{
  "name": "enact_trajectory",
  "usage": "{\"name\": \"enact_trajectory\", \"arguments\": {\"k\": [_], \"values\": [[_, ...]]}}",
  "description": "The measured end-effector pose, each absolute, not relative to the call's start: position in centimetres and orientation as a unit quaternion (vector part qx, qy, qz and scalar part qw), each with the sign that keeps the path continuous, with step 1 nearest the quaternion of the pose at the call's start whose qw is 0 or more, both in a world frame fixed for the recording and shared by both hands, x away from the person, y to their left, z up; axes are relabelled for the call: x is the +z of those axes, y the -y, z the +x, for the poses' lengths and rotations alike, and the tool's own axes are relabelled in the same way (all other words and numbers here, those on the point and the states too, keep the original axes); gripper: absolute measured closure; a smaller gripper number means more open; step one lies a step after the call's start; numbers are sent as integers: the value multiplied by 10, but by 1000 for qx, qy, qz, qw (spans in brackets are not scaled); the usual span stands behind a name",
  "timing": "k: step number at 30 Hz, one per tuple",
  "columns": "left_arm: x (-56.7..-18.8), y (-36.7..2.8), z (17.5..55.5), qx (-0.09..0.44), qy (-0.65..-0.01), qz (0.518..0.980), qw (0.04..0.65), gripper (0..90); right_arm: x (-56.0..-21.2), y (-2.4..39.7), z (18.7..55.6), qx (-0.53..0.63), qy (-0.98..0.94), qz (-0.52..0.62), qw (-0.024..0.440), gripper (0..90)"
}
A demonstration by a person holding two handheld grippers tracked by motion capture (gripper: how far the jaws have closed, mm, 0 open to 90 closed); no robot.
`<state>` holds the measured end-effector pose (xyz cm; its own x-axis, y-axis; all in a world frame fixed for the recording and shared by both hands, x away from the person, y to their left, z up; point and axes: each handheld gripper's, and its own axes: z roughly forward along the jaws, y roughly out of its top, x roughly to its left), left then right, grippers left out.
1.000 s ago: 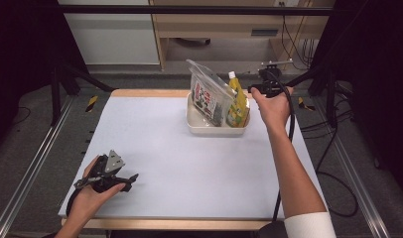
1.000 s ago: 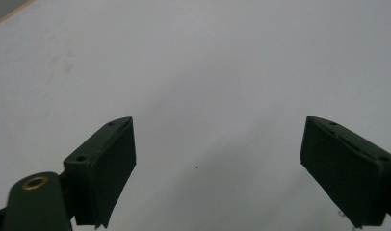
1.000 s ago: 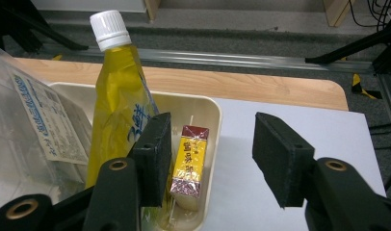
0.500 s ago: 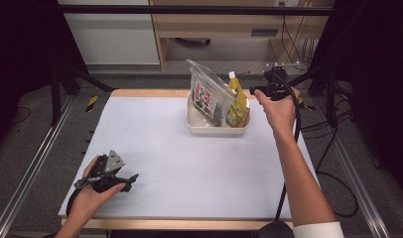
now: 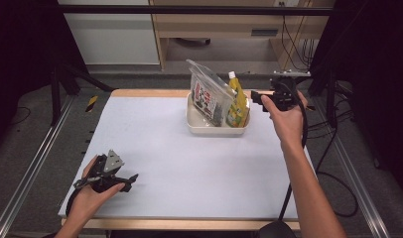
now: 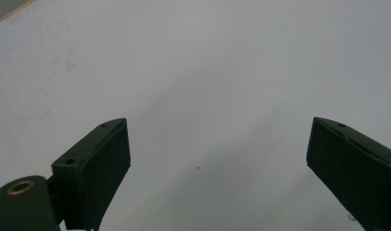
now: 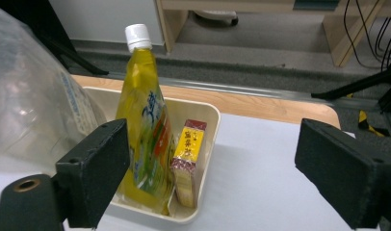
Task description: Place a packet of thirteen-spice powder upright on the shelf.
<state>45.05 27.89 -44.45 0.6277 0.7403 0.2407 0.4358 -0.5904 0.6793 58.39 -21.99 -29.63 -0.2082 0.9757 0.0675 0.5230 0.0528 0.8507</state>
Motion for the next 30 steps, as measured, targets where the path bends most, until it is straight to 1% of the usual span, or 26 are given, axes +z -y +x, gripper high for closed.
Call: {"name": "enact_trajectory", "arguments": {"k": [5,8,10,14,23,30], "values": [[-445,-280,451,261,-348,850,297,71,-302,221,562,409,-674,540,294,107],[-445,-280,451,260,-349,850,298,70,-309,221,548,402,-684,532,297,99],[-445,-280,451,260,-350,848,301,69,-314,221,539,390,-691,525,308,99],[-444,-281,451,260,-348,850,298,66,-327,221,524,384,-698,520,309,98],[-445,-281,451,263,-346,850,297,62,-357,217,501,370,-719,508,296,113],[-445,-283,451,264,-348,849,299,60,-388,215,491,361,-738,494,282,116]]}}
